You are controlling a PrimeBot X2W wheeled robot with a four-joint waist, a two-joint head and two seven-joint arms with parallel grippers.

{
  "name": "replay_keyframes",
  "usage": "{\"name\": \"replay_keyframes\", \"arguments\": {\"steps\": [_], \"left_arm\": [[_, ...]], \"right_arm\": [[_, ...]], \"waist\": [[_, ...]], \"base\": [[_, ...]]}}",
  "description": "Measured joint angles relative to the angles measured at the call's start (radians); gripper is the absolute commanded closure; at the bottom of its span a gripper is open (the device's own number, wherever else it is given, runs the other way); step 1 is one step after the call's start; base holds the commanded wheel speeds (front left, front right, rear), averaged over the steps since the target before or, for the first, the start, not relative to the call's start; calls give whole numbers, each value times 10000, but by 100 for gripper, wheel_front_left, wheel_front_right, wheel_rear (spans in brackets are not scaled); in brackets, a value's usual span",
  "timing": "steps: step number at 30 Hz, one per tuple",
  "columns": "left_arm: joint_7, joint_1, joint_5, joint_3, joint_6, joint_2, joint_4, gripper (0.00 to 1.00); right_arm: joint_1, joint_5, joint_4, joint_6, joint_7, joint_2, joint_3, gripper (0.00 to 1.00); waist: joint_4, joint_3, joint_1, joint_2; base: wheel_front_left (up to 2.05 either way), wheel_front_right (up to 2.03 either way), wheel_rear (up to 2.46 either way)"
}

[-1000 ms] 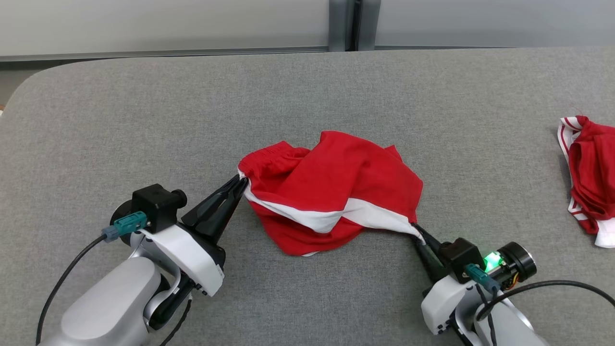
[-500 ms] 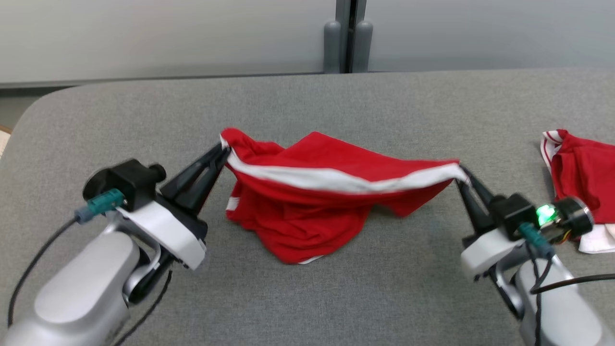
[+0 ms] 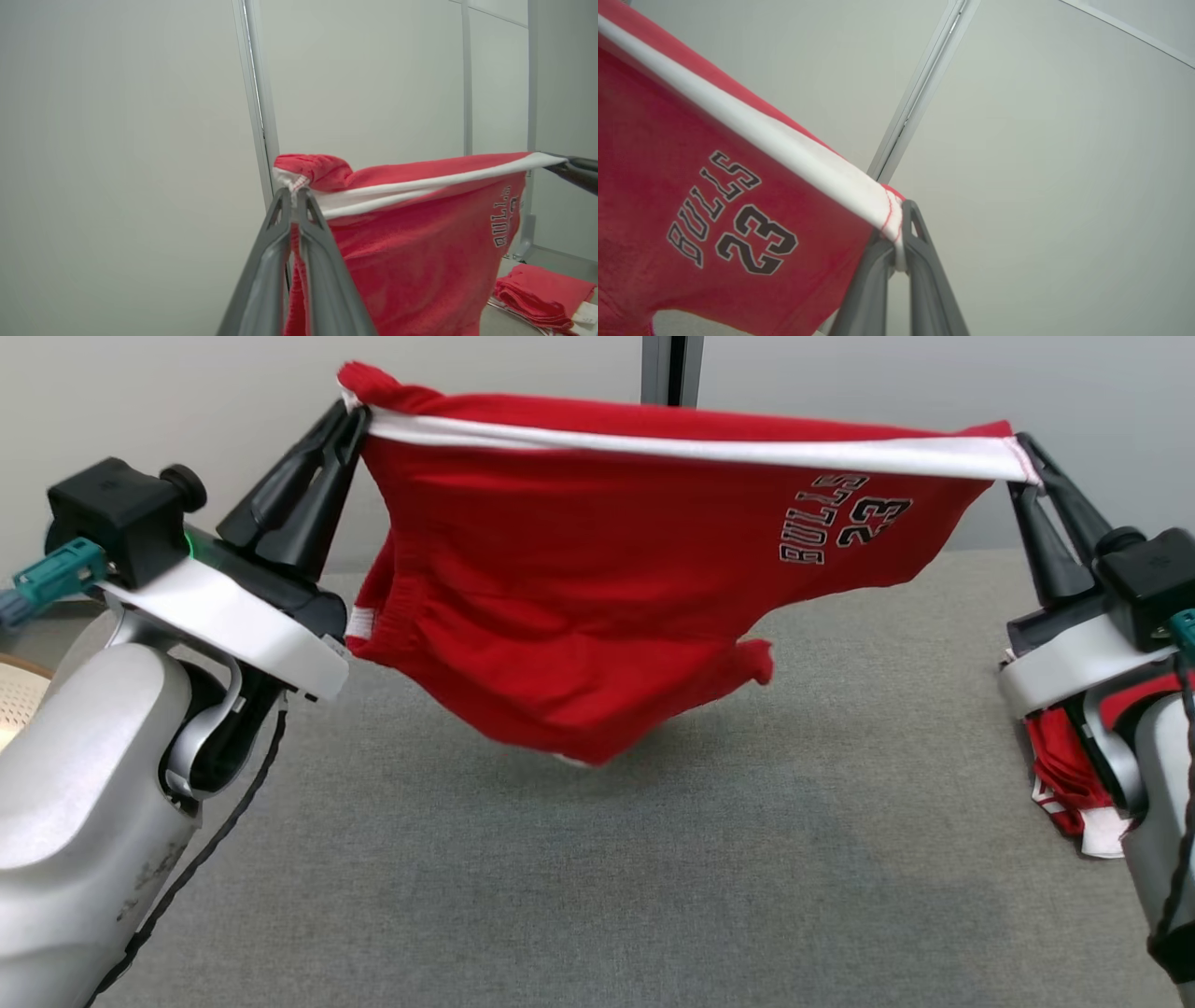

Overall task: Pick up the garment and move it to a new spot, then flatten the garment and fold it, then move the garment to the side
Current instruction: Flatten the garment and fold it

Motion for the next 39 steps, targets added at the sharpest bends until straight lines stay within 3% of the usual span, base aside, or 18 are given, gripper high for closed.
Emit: {"name": "replay_keyframes", "arguments": {"steps": [3,9,20,25,29,34,39], "left_arm": [[178,40,-150,213,479,107,-602,100],[529,506,-483,336,974,244,-1429,100],[1233,229,-1289,748,1043,399,-1699,100],[1595,-1036,-1567,1114,648,368,-779,100],[1546,-2822,-1419,1421,299,272,600,100],[880,-4986,-1014,1701,-10,-134,2665,100],[-44,-6469,-780,1873,-362,-656,4278,100]], "right_arm": [[67,151,-838,4,541,-207,-84,100],[612,359,-1776,4,1197,-393,-257,100],[-292,926,-2222,6,2173,-782,123,100],[-2285,1223,-1509,6,2552,-1043,1083,100],[-4715,1505,-35,8,2426,-541,1478,100],[-7666,334,2176,12,1260,353,1308,100],[-8990,-999,3848,23,13,1252,616,100]], "waist": [[-19,-163,-1,0],[-32,-171,0,0],[-85,673,0,0],[-180,1532,0,0],[-298,2438,0,0],[-527,3513,0,0],[-733,4313,0,0]], "base": [[0,0,0],[0,0,0],[0,0,0],[0,0,0],[0,0,0],[0,0,0],[0,0,0]]}}
